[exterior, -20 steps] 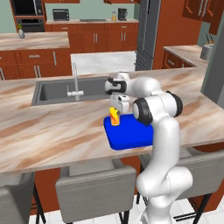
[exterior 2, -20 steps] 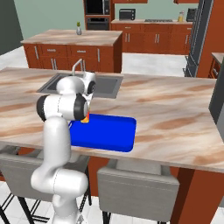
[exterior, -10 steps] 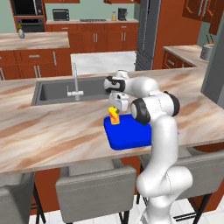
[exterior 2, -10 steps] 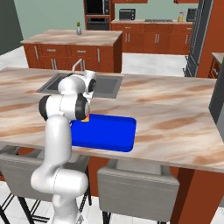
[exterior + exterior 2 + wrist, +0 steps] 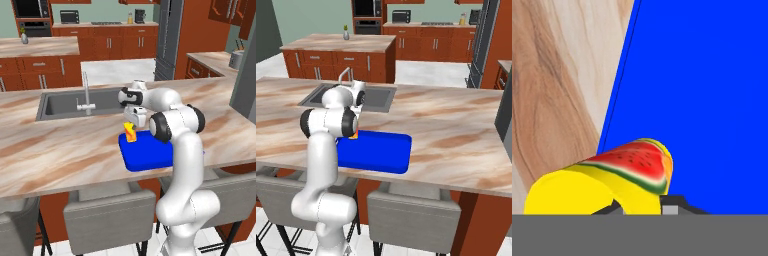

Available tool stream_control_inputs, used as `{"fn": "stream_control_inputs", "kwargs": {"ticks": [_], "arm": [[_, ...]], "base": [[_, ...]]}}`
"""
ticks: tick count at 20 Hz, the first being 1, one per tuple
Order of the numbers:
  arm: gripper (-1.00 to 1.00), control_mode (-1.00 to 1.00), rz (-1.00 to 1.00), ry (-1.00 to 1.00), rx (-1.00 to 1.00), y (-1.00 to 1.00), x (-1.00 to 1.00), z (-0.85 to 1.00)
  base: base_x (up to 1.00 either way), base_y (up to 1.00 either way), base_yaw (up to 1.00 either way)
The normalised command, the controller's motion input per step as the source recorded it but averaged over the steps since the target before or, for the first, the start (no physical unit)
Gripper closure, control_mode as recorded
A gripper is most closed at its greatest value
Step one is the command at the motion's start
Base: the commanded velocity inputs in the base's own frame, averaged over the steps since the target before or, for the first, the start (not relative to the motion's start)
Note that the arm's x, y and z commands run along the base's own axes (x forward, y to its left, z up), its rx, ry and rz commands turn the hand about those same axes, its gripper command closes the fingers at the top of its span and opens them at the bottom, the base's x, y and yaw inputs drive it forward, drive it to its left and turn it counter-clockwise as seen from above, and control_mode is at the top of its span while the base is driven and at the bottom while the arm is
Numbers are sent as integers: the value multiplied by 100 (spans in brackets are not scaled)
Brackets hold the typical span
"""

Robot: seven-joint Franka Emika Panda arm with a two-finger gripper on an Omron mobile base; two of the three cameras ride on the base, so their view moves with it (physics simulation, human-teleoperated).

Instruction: There is a tray on the dining counter. Grab the cup, mug, and pitcher and place them on the tray. The pitcher may be placed next to the tray if it cannot fit the tray.

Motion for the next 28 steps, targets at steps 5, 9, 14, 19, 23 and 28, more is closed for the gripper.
{"fn": "stream_control_inputs", "kwargs": {"ticks": [5,9,14,19,23,28], "arm": [[100,-100,0,-15,0,0,-4,-29],[100,-100,0,-17,2,0,-20,-38],[100,-100,0,-12,3,0,-15,-33],[100,-100,0,-7,3,0,-5,-29],[100,-100,0,-4,2,0,-4,-21],[100,-100,0,-4,1,0,-3,-13]], "base": [[0,0,0],[0,0,0],[0,0,0],[0,0,0],[0,0,0],[0,0,0]]}}
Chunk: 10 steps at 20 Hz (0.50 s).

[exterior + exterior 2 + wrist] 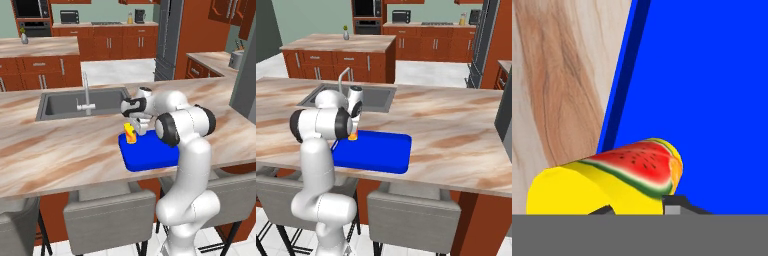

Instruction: There is a tray on the dining counter. Grab the cup, mug, and pitcher and place them on the tray. The pitcher may be placed next to the tray if it cannot fit the tray.

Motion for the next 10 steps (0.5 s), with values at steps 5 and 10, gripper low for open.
{"fn": "stream_control_inputs", "kwargs": {"ticks": [5,10], "arm": [[100,-100,0,-7,0,0,-10,-15],[100,-100,0,-8,0,0,-14,-16]], "base": [[0,0,0],[0,0,0]]}}
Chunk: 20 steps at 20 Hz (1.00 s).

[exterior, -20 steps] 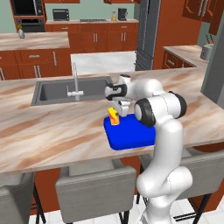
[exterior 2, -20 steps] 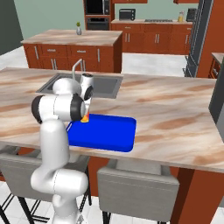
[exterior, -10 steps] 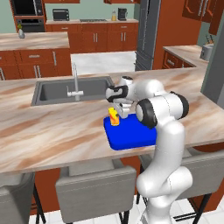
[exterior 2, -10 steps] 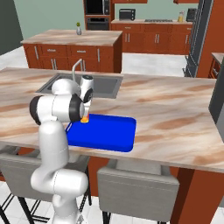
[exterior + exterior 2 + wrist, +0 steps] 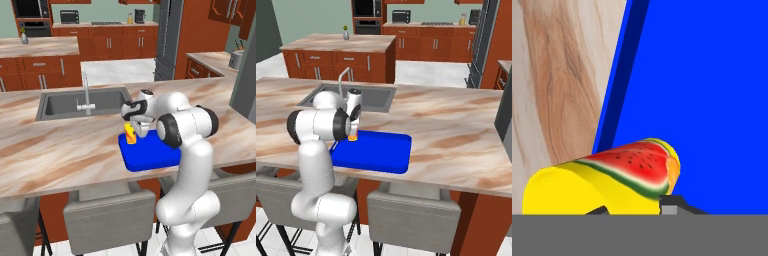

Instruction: There is a tray on the dining counter. Grab the cup, mug, and pitcher and place them on the tray. The pitcher may be placed next to the tray if it cannot fit the tray.

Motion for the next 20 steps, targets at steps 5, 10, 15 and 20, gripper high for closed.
{"fn": "stream_control_inputs", "kwargs": {"ticks": [5,10,15,20], "arm": [[100,-100,0,-1,0,0,-3,-2],[100,-100,0,0,0,0,0,0],[-100,-100,0,0,-1,0,0,0],[-100,-100,0,0,0,0,0,0]], "base": [[0,0,0],[0,0,0],[0,0,0],[0,0,0]]}}
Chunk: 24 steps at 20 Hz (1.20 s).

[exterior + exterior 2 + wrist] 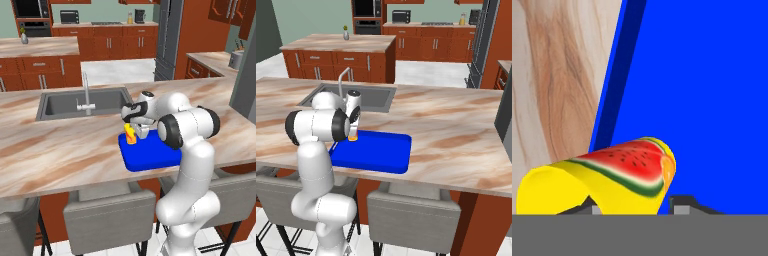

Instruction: There is a tray on the dining counter. Grab the cup, mug, and pitcher and place them on the tray. The pitcher may be placed next to the tray if it cannot fit the tray.

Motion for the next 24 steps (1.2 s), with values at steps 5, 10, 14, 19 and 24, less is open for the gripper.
{"fn": "stream_control_inputs", "kwargs": {"ticks": [5,10,14,19,24], "arm": [[-100,-100,0,0,0,0,0,0],[-100,-100,0,0,0,0,0,0],[-100,-100,0,0,0,0,0,4],[-100,-100,0,0,0,-1,-1,44],[-100,-100,0,0,0,-10,-8,63]], "base": [[0,0,0],[0,0,0],[0,0,0],[0,0,0],[0,0,0]]}}
